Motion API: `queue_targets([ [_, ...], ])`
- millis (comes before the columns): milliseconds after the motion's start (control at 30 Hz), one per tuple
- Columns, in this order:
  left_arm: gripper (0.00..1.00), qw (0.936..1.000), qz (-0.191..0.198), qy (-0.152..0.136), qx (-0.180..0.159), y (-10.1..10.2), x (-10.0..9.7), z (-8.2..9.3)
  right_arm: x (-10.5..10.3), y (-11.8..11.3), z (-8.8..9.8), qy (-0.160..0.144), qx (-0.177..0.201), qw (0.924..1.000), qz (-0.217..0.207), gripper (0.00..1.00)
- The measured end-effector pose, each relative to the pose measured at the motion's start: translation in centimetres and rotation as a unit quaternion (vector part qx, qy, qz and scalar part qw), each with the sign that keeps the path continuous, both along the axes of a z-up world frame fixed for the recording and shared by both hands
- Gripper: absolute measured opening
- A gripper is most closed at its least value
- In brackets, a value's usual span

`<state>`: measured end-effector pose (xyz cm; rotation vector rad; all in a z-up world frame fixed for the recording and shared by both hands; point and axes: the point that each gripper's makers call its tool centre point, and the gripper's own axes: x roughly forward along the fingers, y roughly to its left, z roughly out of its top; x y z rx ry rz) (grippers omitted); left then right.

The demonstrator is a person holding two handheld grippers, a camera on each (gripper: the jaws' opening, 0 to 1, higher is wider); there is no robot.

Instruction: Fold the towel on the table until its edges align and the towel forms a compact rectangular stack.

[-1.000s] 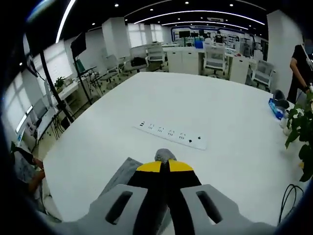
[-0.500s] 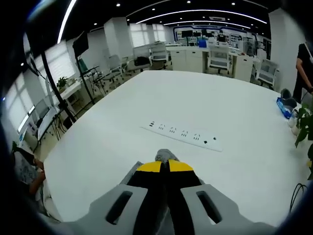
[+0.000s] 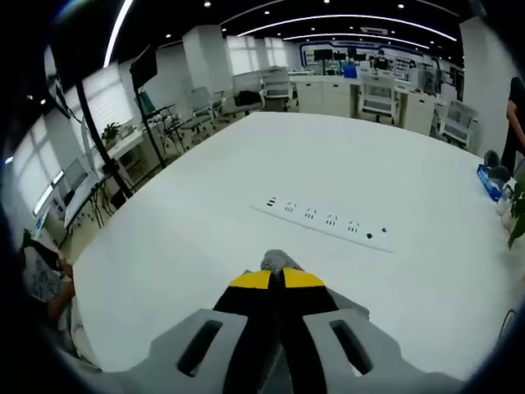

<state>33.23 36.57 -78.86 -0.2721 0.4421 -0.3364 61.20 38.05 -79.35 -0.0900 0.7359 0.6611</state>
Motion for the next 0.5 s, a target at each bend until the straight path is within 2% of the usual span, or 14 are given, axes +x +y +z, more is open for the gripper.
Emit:
queue_targets([
  [67,0.03,0.9999,-0.003,0.0,0.01,0.2,0.0,-0.3,-0.1,0.3,-0.3,0.002,-0.001,1.0,0.001,0.0],
  [300,0.03,0.9999,-0.006,0.009,0.012,0.6,-0.3,-0.8,-0.2,1.2,-0.9,0.006,-0.002,1.0,0.006,0.0],
  [500,0.03,0.9994,0.003,0.028,0.019,1.8,-0.5,-2.0,-0.5,2.0,-1.4,0.007,-0.004,0.9999,0.01,0.0],
])
